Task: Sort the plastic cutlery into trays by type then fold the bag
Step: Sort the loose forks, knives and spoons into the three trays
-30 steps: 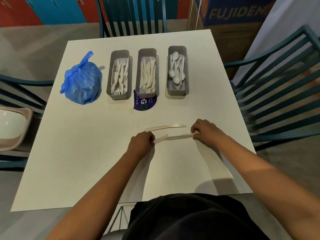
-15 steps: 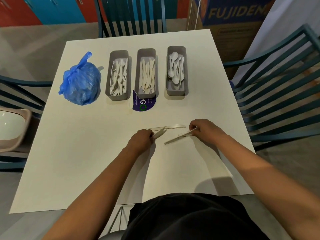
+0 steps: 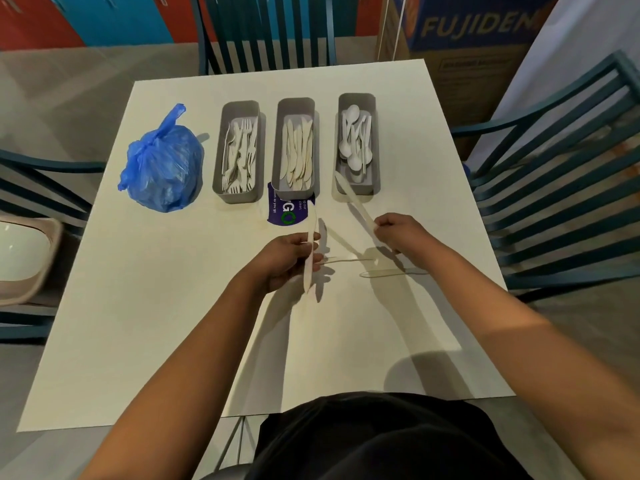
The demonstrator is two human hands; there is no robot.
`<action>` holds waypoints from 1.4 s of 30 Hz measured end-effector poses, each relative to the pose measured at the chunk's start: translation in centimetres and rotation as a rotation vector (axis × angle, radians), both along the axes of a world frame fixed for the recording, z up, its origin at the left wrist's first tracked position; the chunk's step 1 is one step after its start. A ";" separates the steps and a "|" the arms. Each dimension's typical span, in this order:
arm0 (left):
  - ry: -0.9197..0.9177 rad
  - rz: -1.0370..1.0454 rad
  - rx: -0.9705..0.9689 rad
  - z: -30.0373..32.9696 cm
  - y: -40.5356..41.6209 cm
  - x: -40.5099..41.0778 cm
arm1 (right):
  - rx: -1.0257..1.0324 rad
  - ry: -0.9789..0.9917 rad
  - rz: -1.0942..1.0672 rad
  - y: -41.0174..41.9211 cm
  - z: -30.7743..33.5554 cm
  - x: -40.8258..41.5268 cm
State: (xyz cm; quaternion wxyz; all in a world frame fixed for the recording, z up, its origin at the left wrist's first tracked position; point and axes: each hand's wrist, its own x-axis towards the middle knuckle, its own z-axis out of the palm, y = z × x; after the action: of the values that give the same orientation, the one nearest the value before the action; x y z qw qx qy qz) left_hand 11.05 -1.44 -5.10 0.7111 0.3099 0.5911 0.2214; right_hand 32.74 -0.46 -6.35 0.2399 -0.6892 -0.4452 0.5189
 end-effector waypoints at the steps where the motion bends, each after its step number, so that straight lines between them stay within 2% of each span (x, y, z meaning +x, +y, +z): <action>1: -0.003 0.020 -0.002 0.0 0.3 -0.1 | -0.007 0.014 -0.014 0.2 0.1 -0.3; 7: 0.013 0.088 0.090 0.6 2.3 -0.6 | -0.004 0.098 -0.077 2.3 1.1 -1.9; 11: -0.016 0.144 0.127 1.6 4.0 -1.4 | 0.024 0.103 -0.042 4.7 1.8 -3.6; 18: 0.100 0.108 0.197 2.1 7.7 -3.1 | 0.095 0.045 0.051 9.8 2.5 -7.4; 26: 0.219 0.009 0.266 0.8 13.1 -4.5 | 0.162 -0.049 -0.008 16.3 2.8 -10.7; 29: 0.260 -0.022 0.266 0.8 14.7 -4.4 | 0.163 -0.140 0.027 16.6 2.7 -10.8; 33: 0.369 -0.127 0.262 0.6 16.8 -3.9 | 0.161 -0.117 -0.004 15.3 1.8 -9.7; 37: 0.557 -0.246 0.382 0.8 18.8 -2.9 | 0.124 -0.081 0.001 13.4 1.3 -8.3; 42: 0.636 -0.291 0.514 1.7 20.0 -1.7 | 0.064 -0.005 0.029 11.6 1.4 -7.4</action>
State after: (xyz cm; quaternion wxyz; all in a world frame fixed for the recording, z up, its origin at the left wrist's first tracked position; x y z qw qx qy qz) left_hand 9.34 18.53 -3.41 0.4170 0.6098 0.6565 0.1526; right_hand 25.31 11.09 -4.98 0.2529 -0.6759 -0.4722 0.5062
